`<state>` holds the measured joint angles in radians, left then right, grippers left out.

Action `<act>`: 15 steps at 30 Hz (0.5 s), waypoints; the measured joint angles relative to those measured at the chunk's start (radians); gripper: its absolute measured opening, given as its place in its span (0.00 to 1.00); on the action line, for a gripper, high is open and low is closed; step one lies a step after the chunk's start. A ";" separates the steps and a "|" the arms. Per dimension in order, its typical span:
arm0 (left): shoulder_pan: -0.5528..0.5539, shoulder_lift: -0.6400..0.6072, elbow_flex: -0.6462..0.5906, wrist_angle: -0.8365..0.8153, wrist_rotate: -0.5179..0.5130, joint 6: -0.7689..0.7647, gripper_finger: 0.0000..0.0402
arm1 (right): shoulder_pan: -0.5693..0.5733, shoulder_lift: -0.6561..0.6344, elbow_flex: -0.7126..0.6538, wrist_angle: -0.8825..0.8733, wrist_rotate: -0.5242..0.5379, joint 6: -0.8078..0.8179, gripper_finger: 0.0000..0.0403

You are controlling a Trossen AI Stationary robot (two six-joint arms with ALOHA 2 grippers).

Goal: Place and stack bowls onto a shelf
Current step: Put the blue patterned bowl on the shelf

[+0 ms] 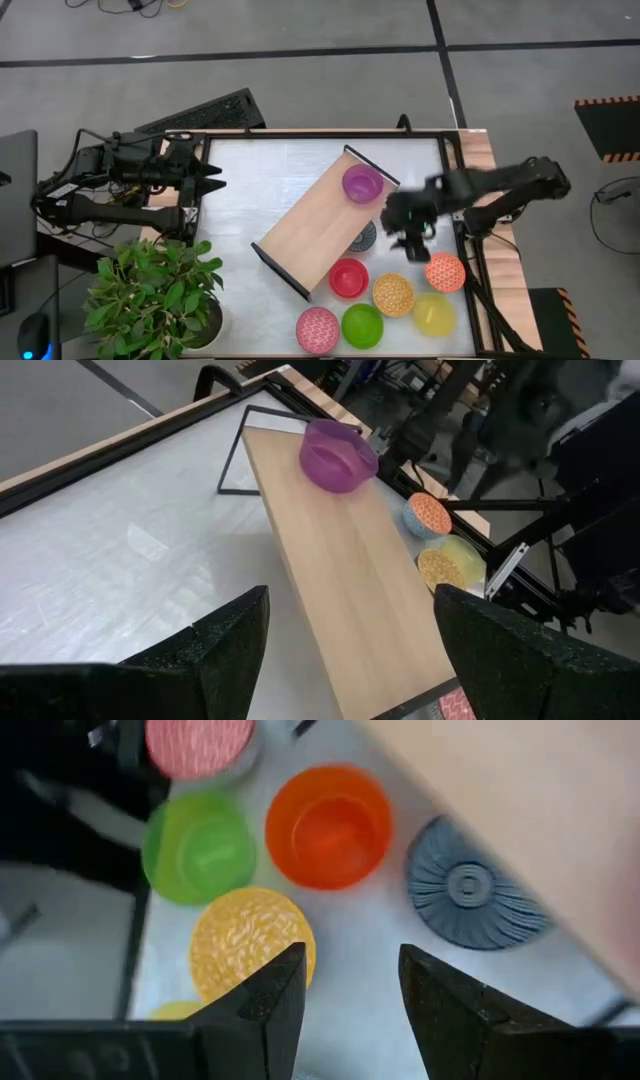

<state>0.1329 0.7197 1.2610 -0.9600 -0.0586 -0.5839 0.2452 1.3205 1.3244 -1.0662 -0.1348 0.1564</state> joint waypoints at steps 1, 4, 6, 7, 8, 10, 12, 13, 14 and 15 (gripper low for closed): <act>0.000 0.000 0.000 0.000 0.000 0.000 0.67 | 0.029 0.007 -0.033 0.038 0.019 -0.006 0.46; 0.000 0.000 0.000 0.000 0.000 0.000 0.67 | 0.070 0.051 -0.098 0.129 0.059 -0.065 0.47; 0.000 0.000 0.000 0.000 0.000 0.000 0.67 | 0.070 0.092 -0.119 0.170 0.068 -0.115 0.47; 0.000 0.000 0.000 0.000 0.000 0.000 0.67 | 0.063 0.115 -0.125 0.167 0.072 -0.142 0.46; 0.000 0.000 0.000 0.000 0.000 -0.001 0.67 | 0.053 0.141 -0.125 0.162 0.078 -0.166 0.46; 0.000 0.000 0.000 0.000 0.000 -0.001 0.67 | 0.030 0.188 -0.125 0.160 0.081 -0.214 0.46; 0.000 0.000 0.000 0.000 0.000 -0.001 0.67 | 0.013 0.234 -0.125 0.147 0.082 -0.255 0.46; 0.000 0.000 0.000 0.000 0.000 -0.001 0.67 | 0.005 0.256 -0.126 0.153 0.084 -0.269 0.46; 0.000 0.000 0.000 0.000 0.000 -0.001 0.67 | -0.003 0.273 -0.128 0.160 0.085 -0.283 0.46; 0.000 0.000 0.000 -0.001 0.000 -0.001 0.67 | -0.009 0.288 -0.137 0.170 0.085 -0.294 0.46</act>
<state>0.1333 0.7200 1.2610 -0.9612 -0.0586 -0.5854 0.2358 1.6085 1.1872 -0.8962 -0.0498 -0.1371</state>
